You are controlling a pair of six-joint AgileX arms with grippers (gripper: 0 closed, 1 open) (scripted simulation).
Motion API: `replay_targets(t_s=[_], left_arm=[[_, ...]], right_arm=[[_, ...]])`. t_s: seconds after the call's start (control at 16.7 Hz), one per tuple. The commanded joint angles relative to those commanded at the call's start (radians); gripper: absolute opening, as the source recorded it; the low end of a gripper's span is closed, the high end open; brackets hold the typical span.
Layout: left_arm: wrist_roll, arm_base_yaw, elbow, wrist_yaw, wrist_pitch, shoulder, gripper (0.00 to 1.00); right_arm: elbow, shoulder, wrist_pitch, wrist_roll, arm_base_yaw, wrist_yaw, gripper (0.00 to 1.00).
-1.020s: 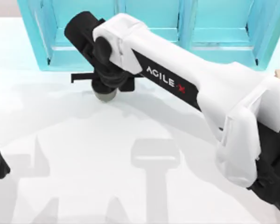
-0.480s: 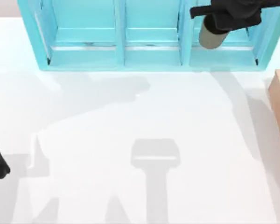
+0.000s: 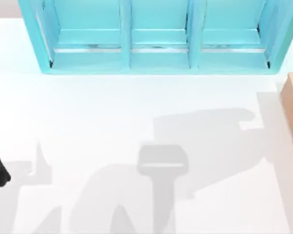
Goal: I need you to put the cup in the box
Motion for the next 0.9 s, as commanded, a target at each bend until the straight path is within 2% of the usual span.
replay_targets(t_s=[0.18,0.3,0.66,0.9], left_arm=[[0.0,0.0,0.0,0.0,0.0,0.0,1.0],[0.0,0.0,0.0,0.0,0.0,0.0,1.0],[0.0,0.0,0.0,0.0,0.0,0.0,1.0],[0.0,0.0,0.0,0.0,0.0,0.0,1.0]], right_arm=[[-0.116,-0.066,-0.024,-0.102,-0.134,-0.015,0.0],[-0.152,-0.082,-0.032,-0.133,-0.173,-0.018,0.0],[-0.156,-0.078,-0.028,-0.134,-0.174,-0.016,0.0],[-0.249,-0.072,0.075,-0.122,-0.162,-0.015,0.0]])
